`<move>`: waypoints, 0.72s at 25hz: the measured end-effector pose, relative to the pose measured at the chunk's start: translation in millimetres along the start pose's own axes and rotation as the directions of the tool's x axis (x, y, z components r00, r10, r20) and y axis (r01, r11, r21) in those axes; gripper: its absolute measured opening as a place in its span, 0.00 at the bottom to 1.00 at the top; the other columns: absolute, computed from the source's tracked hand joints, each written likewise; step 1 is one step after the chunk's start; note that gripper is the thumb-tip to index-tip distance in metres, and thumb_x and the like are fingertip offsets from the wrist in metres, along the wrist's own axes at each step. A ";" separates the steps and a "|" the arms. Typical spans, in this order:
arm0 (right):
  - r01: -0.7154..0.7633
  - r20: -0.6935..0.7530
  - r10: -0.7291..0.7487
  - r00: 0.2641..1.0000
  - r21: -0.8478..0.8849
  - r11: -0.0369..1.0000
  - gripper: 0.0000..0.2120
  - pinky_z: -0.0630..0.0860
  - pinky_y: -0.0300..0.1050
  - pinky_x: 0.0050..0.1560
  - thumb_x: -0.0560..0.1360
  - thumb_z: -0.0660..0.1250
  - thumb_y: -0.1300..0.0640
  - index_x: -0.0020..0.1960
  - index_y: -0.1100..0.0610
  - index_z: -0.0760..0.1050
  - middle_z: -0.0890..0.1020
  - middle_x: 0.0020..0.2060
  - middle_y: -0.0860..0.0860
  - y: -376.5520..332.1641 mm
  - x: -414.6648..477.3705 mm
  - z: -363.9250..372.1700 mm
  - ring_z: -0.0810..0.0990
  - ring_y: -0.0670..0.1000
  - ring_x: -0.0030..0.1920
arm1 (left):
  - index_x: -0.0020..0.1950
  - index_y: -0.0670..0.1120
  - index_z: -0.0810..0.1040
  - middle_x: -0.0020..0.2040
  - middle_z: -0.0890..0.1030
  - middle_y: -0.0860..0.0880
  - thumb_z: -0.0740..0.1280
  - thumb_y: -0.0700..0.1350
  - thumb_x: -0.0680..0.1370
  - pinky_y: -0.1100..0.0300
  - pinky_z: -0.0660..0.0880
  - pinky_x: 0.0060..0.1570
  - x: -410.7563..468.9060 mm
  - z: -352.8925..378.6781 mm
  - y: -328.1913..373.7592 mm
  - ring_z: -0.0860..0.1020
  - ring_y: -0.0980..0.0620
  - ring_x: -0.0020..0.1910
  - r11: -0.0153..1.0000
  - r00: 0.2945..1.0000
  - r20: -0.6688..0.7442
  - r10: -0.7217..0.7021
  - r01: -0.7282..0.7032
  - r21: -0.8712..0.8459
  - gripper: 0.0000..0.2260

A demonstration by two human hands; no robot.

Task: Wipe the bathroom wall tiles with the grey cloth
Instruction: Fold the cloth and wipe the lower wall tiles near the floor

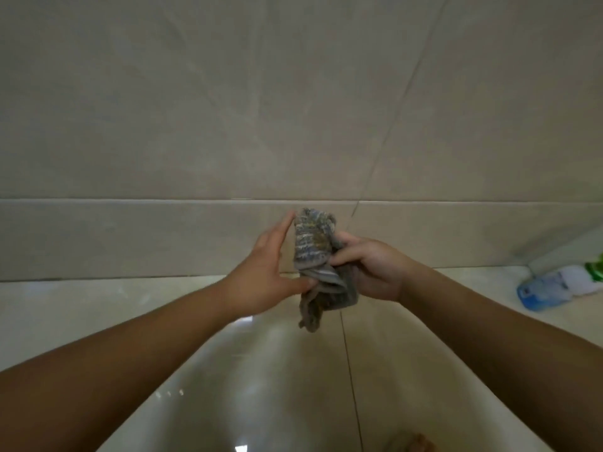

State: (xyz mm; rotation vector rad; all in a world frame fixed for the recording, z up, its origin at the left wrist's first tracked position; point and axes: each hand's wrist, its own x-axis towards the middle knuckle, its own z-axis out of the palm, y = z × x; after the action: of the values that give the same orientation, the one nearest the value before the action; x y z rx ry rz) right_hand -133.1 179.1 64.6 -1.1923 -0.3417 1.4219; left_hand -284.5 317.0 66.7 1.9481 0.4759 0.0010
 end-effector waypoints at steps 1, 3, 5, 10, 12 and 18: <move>-0.005 -0.002 0.005 1.000 -0.001 1.000 0.28 0.77 0.54 0.57 0.71 0.58 0.72 0.71 0.63 0.66 0.75 0.62 0.65 -11.2 -13.7 -2.3 0.79 0.60 0.55 | 0.78 0.60 0.58 0.72 0.71 0.54 0.76 0.42 0.73 0.53 0.72 0.68 3.5 5.3 16.0 0.76 0.53 0.66 0.982 0.997 0.065 -0.045 0.056 -0.179 0.40; 0.008 -0.014 -0.009 1.000 -0.034 0.999 0.27 0.75 0.55 0.60 0.71 0.56 0.71 0.71 0.64 0.66 0.73 0.65 0.67 -28.9 -45.2 -13.0 0.77 0.62 0.57 | 0.72 0.57 0.68 0.61 0.82 0.50 0.74 0.37 0.73 0.48 0.79 0.58 7.7 26.1 46.6 0.82 0.50 0.56 0.904 0.984 0.143 -0.102 0.152 -0.401 0.32; 0.036 -0.032 -0.039 0.999 -0.084 0.996 0.27 0.71 0.59 0.64 0.72 0.59 0.66 0.71 0.61 0.67 0.73 0.66 0.66 -34.8 -80.1 -34.7 0.75 0.62 0.60 | 0.69 0.50 0.71 0.51 0.84 0.45 0.73 0.35 0.74 0.51 0.83 0.49 15.6 62.0 71.4 0.85 0.48 0.48 0.852 0.982 0.116 -0.152 0.190 -0.488 0.27; -0.122 -0.513 -0.069 0.855 -0.329 0.936 0.19 0.79 0.58 0.57 0.72 0.72 0.60 0.62 0.53 0.74 0.84 0.52 0.57 14.8 -139.6 -116.2 0.83 0.60 0.54 | 0.70 0.44 0.68 0.50 0.80 0.46 0.75 0.36 0.73 0.57 0.83 0.46 44.7 178.6 83.3 0.82 0.50 0.47 0.868 0.954 0.217 -0.206 0.280 -0.410 0.28; -0.202 -0.670 -0.106 0.735 -0.365 0.909 0.14 0.79 0.56 0.56 0.73 0.70 0.61 0.57 0.54 0.75 0.84 0.47 0.56 36.5 -153.4 -148.4 0.83 0.57 0.51 | 0.75 0.49 0.64 0.62 0.78 0.45 0.74 0.40 0.75 0.53 0.80 0.56 57.5 216.1 75.0 0.80 0.47 0.58 0.896 0.934 0.297 -0.198 0.295 -0.331 0.32; -0.600 -0.860 -0.396 0.321 -0.508 0.618 0.14 0.74 0.48 0.49 0.75 0.62 0.58 0.60 0.50 0.74 0.79 0.52 0.56 57.4 -173.5 -260.0 0.78 0.58 0.50 | 0.79 0.51 0.58 0.75 0.67 0.48 0.67 0.46 0.80 0.56 0.71 0.64 95.3 256.6 55.2 0.70 0.47 0.71 0.976 0.949 0.248 -0.194 0.212 -0.047 0.30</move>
State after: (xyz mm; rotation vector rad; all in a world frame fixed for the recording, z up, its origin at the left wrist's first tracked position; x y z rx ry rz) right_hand 4.5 -96.2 -14.5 -2.6741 0.0366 0.2904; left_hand -123.4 103.4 -13.1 1.7902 0.5035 -0.3440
